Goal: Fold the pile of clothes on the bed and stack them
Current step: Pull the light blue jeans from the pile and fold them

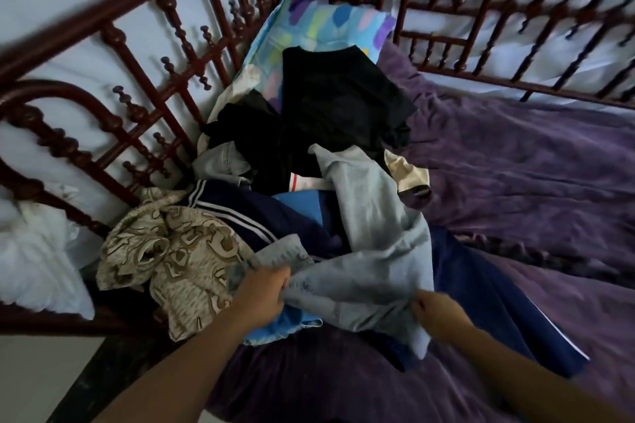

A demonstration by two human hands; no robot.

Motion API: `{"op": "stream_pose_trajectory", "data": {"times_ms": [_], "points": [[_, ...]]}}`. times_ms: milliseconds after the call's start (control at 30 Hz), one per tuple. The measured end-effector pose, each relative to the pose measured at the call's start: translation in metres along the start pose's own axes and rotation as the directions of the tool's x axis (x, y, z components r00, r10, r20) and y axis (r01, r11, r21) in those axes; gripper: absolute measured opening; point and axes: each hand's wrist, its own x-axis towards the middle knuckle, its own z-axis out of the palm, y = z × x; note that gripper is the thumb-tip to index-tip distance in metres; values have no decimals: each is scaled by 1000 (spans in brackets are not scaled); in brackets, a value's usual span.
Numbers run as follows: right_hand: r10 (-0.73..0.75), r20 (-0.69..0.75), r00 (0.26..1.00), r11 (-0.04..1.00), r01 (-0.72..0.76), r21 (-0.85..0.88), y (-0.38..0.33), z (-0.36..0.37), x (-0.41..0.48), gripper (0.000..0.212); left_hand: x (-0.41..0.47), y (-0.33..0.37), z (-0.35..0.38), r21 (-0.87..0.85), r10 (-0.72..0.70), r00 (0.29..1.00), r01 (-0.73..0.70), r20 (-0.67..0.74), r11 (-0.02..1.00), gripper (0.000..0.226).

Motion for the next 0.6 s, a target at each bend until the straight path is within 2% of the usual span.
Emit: {"op": "stream_pose_trajectory", "data": {"times_ms": [33, 67, 133, 200, 300, 400, 467, 500, 567, 600], "points": [[-31, 141, 990, 994, 46, -101, 2, 17, -3, 28, -12, 1, 8, 28, 8, 1000, -8, 19, 1000, 24], [-34, 242, 970, 989, 67, -129, 1, 29, -4, 31, -21, 0, 14, 57, 3, 1000, -5, 29, 998, 22], [-36, 286, 958, 996, 57, -65, -8, 36, -6, 28, -33, 0, 22, 82, -38, 999, 37, 11, 996, 19], [-88, 176, 981, 994, 97, -45, -24, 33, 2, 32, -41, 0, 25, 80, -62, 998, 64, -32, 995, 16], [-268, -101, 958, 962, 261, -73, -59, 20, 21, 72, -48, -2, 16, 162, -42, 989, 65, -140, 985, 22], [-358, -134, 924, 922, 327, -208, -95, 3, 46, 92, -52, -17, -1, 132, 7, 950, 36, -313, 991, 35], [-333, -33, 942, 909, 312, -275, -113, -1, 62, 86, -50, -33, -13, 100, -3, 925, 44, -380, 994, 35], [-307, 33, 951, 909, 304, -286, -120, 1, 67, 74, -46, -40, -20, 81, -21, 915, 59, -402, 995, 32], [-261, 122, 958, 936, 282, -211, -132, 9, 68, 47, -35, -54, -34, 40, -88, 914, 113, -397, 993, 27], [-249, 98, 963, 959, 260, -114, -131, 15, 65, 37, -29, -61, -42, 27, -102, 917, 122, -386, 992, 25]]}}
